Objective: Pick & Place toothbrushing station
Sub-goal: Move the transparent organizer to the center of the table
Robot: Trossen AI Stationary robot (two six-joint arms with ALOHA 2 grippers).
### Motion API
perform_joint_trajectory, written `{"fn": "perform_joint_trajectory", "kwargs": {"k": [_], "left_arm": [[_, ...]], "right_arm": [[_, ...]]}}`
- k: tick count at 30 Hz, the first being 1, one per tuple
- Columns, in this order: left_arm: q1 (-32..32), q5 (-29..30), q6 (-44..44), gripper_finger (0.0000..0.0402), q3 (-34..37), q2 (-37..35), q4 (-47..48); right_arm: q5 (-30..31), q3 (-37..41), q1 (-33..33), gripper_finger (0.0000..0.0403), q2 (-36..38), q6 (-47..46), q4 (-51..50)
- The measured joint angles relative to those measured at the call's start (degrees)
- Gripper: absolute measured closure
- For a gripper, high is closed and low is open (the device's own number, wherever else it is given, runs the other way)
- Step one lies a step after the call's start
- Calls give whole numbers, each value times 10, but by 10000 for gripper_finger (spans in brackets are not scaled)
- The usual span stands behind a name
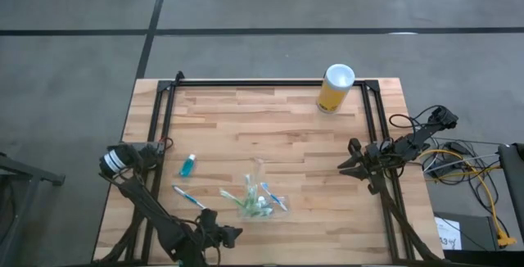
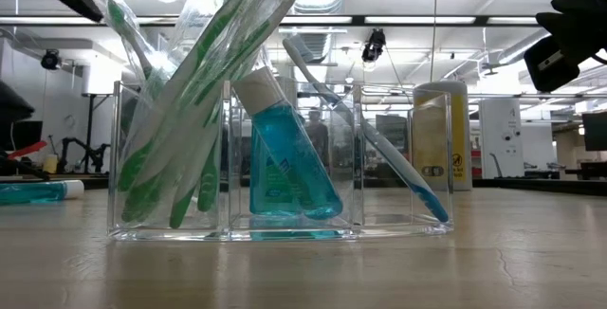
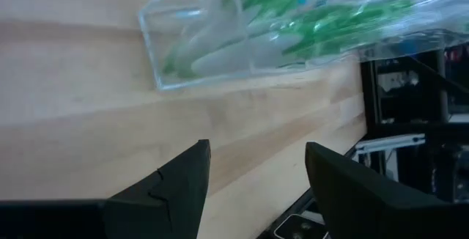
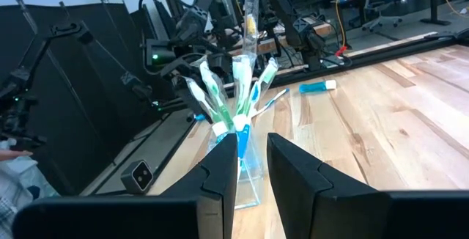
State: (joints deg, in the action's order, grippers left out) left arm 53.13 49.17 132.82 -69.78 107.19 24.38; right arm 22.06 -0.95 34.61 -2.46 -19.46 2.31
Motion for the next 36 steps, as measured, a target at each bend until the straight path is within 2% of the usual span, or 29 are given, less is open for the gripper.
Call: {"fn": "perform_joint_trajectory", "kwargs": {"k": [11,21,36], "left_arm": [[-24,2,6,174,0,26,-59],[-34,-2,-22,174,13,27,-60],[-38,-6,28,174,45,24,-59]], "right_arm": [[0,0,0,327,0,0,0],[0,0,0,327,0,0,0],[0,0,0,327,0,0,0]]}}
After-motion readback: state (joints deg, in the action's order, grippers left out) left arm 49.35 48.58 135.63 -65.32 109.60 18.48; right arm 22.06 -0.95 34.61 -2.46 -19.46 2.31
